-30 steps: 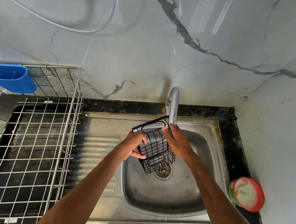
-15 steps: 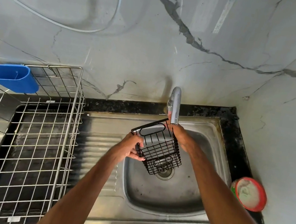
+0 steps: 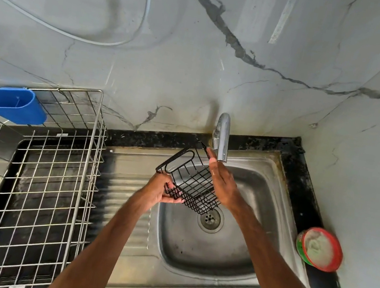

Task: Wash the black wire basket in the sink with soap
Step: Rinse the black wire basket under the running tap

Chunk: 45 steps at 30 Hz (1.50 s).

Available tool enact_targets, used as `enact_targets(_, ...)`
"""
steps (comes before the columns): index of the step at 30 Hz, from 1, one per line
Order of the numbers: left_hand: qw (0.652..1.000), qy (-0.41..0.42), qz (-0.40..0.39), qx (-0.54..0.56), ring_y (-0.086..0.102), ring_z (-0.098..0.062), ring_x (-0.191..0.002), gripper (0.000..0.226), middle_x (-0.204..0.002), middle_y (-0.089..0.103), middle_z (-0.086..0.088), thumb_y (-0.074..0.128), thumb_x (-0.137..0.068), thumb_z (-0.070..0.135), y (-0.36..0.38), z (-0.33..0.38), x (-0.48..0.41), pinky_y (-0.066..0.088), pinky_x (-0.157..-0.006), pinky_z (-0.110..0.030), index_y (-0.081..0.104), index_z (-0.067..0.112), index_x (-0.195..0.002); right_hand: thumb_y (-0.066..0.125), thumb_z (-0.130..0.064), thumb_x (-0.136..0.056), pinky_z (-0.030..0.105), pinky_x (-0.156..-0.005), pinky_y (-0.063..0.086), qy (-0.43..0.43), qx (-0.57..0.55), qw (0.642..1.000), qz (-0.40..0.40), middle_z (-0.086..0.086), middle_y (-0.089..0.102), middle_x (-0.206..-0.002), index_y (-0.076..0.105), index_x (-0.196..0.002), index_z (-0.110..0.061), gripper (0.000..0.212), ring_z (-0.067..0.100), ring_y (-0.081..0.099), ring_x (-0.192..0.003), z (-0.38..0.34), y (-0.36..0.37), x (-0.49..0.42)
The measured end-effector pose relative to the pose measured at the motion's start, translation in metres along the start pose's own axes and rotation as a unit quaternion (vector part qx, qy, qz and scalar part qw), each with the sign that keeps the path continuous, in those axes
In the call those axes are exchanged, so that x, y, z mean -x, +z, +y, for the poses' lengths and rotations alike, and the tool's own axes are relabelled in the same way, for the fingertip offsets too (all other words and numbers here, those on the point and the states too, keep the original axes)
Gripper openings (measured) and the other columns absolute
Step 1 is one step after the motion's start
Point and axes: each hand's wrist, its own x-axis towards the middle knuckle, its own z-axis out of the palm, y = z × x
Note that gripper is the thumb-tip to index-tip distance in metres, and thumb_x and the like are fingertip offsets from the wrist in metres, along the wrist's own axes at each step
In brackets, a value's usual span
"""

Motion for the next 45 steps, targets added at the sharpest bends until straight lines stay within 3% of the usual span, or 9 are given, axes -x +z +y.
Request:
enact_targets(4, 0.999, 0.016, -0.016, 0.028, 0.067, -0.059, -0.104, 0.024, -0.137, 0.052, -0.042, 0.041, -0.083, -0.011, -0.011, -0.005, -0.002, 0.066, -0.068, -0.047, 0.045, 0.008, -0.098, 0.016, -0.080, -0.091, 0.050, -0.120, 0.026, 0.071, -0.006, 0.997, 0.007, 0.015, 0.029, -0.162, 0.026, -0.158, -0.023, 0.089, 0.037, 0.025, -0.150, 0.022, -0.011, 0.004)
enact_targets(7, 0.999, 0.031, -0.012, 0.022, 0.065, -0.057, -0.111, 0.029, -0.139, 0.049, -0.039, 0.040, -0.083, -0.013, -0.010, -0.006, 0.001, 0.064, -0.077, -0.056, 0.046, 0.009, -0.102, 0.016, -0.058, -0.104, 0.034, -0.119, 0.014, 0.111, -0.008, 0.994, 0.004, 0.007, 0.020, -0.166, 0.019, -0.160, -0.018, 0.069, 0.026, 0.015, -0.154, 0.023, -0.014, 0.012)
enact_targets(14, 0.999, 0.041, 0.005, -0.019, 0.063, -0.055, -0.114, 0.026, -0.139, 0.049, -0.041, 0.040, -0.083, -0.012, -0.006, -0.008, 0.000, 0.065, -0.069, -0.050, 0.047, 0.009, -0.097, 0.029, -0.041, -0.110, 0.008, -0.117, 0.016, -0.024, -0.034, 0.999, -0.012, -0.019, 0.017, -0.160, 0.016, -0.159, -0.025, 0.053, -0.012, 0.020, -0.145, -0.011, 0.010, 0.019)
enact_targets(18, 0.999, 0.036, -0.023, 0.001, 0.067, -0.059, -0.101, 0.026, -0.135, 0.053, -0.043, 0.038, -0.084, -0.011, -0.009, -0.008, 0.002, 0.066, -0.072, -0.048, 0.045, 0.006, -0.103, 0.028, -0.046, -0.109, 0.022, -0.124, 0.017, -0.088, -0.008, 0.996, -0.015, -0.011, 0.017, -0.167, 0.019, -0.160, -0.027, 0.055, 0.002, 0.014, -0.153, -0.017, 0.006, 0.014)
enact_targets(23, 0.997, 0.028, -0.050, 0.049, 0.069, -0.059, -0.095, 0.038, -0.124, 0.063, -0.042, 0.034, -0.086, -0.012, -0.013, -0.008, 0.005, 0.065, -0.077, -0.050, 0.040, 0.002, -0.121, 0.022, -0.049, -0.109, 0.007, -0.111, 0.027, -0.042, 0.018, 0.999, 0.007, 0.007, 0.037, -0.159, 0.029, -0.158, -0.023, 0.056, 0.014, 0.032, -0.148, 0.006, -0.007, 0.005)
enact_targets(30, 0.997, 0.044, -0.039, 0.041, 0.074, -0.052, -0.083, 0.042, -0.118, 0.065, -0.040, 0.035, -0.090, -0.010, -0.019, -0.012, 0.002, 0.066, -0.065, -0.046, 0.040, 0.003, -0.130, 0.013, -0.059, -0.102, 0.034, -0.123, 0.009, 0.088, 0.077, 0.993, -0.003, 0.002, 0.018, -0.168, 0.020, -0.160, -0.022, 0.069, 0.018, 0.013, -0.155, 0.044, -0.026, 0.001)
enact_targets(33, 0.998, 0.054, -0.031, 0.031, 0.073, -0.054, -0.088, 0.041, -0.119, 0.065, -0.041, 0.036, -0.095, -0.004, -0.020, -0.013, -0.003, 0.064, -0.063, -0.042, 0.042, -0.002, -0.136, 0.015, -0.051, -0.108, 0.054, -0.125, 0.009, 0.019, 0.121, 0.992, 0.006, -0.001, 0.031, -0.163, 0.029, -0.157, -0.024, 0.058, 0.015, 0.021, -0.151, 0.025, -0.016, 0.005)
enact_targets(39, 0.996, 0.077, -0.035, 0.000, 0.072, -0.054, -0.097, 0.049, -0.121, 0.066, -0.040, 0.040, -0.090, 0.000, -0.022, -0.012, -0.001, 0.064, -0.071, -0.042, 0.042, -0.010, -0.138, 0.022, -0.059, -0.105, 0.045, -0.127, 0.016, -0.131, 0.078, 0.988, -0.022, -0.013, 0.007, -0.169, 0.006, -0.161, -0.035, 0.063, 0.007, 0.007, -0.155, -0.001, 0.005, 0.002)
enact_targets(45, 0.994, 0.095, -0.047, 0.024, 0.073, -0.051, -0.096, 0.032, -0.119, 0.066, -0.040, 0.034, -0.094, -0.006, -0.029, -0.010, 0.006, 0.064, -0.070, -0.044, 0.044, 0.007, -0.122, 0.009, -0.070, -0.099, 0.059, -0.120, 0.025, -0.023, 0.123, 0.992, 0.008, 0.008, 0.040, -0.157, 0.032, -0.156, -0.023, 0.077, 0.027, 0.034, -0.147, 0.024, -0.010, -0.010)
